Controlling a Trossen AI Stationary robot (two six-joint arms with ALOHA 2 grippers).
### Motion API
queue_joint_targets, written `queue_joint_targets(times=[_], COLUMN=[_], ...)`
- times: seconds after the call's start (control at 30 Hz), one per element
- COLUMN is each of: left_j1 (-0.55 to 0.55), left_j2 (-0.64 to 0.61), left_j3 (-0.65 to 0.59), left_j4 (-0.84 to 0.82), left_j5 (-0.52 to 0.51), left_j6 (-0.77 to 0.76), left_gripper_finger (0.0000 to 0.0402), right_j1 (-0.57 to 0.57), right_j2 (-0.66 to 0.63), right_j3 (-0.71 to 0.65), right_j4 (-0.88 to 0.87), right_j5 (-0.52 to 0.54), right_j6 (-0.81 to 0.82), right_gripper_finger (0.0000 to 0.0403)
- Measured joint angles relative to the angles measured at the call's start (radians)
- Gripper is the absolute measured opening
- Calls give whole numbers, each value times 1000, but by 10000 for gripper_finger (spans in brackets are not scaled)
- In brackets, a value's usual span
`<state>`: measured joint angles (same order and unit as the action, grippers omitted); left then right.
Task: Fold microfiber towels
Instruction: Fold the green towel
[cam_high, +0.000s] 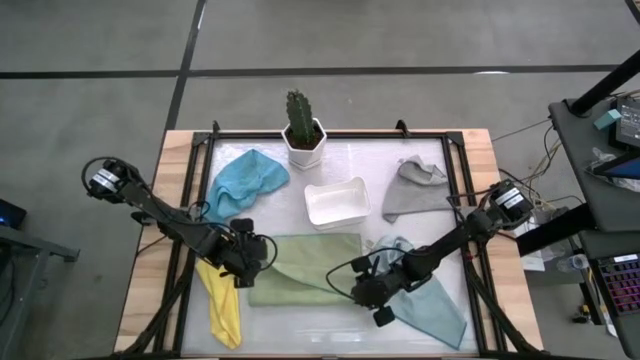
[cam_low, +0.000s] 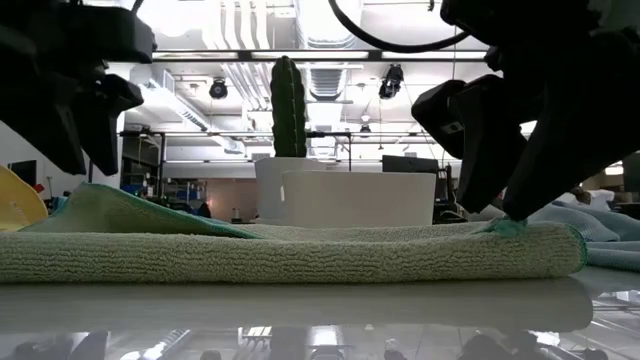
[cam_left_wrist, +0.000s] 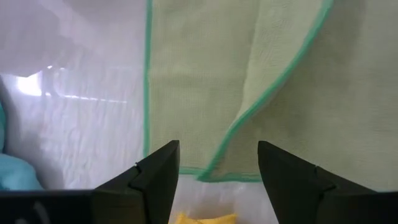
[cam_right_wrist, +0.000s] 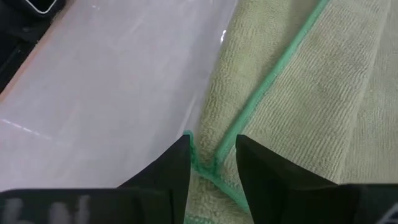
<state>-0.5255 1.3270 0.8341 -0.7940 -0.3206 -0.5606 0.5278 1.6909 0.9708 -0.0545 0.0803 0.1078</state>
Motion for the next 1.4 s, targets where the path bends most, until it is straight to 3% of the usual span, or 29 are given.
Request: queue_joint_targets(times=[0.4, 0.57, 0.7, 0.77, 0.9, 1.17, 1.4], left_j1=[0, 0, 0, 0, 0, 0, 0], left_j2=[0, 0, 0, 0, 0, -1, -1], left_j3=[-71, -81, -92, -95, -94, -90, -91], left_j4=[58, 57, 55, 56, 54, 44, 48], left_j5=[7, 9, 9, 10, 24, 28, 28], left_j6=[-10, -11, -34, -36, -36, -35, -36], left_gripper_finger=[194, 153, 106, 77, 12, 1, 0], right_j1=[-5, -5, -5, -5, -5, -5, -4], right_j2=[0, 0, 0, -3, -36, -110, -91], right_j3=[-9, -9, -9, -9, -10, -10, -10], right_j4=[0, 0, 0, -1, -4, -99, -104], right_j5=[2, 11, 12, 25, 36, 76, -35], right_j6=[15, 24, 12, 10, 2, 6, 58], right_gripper_finger=[116, 76, 20, 13, 9, 9, 54])
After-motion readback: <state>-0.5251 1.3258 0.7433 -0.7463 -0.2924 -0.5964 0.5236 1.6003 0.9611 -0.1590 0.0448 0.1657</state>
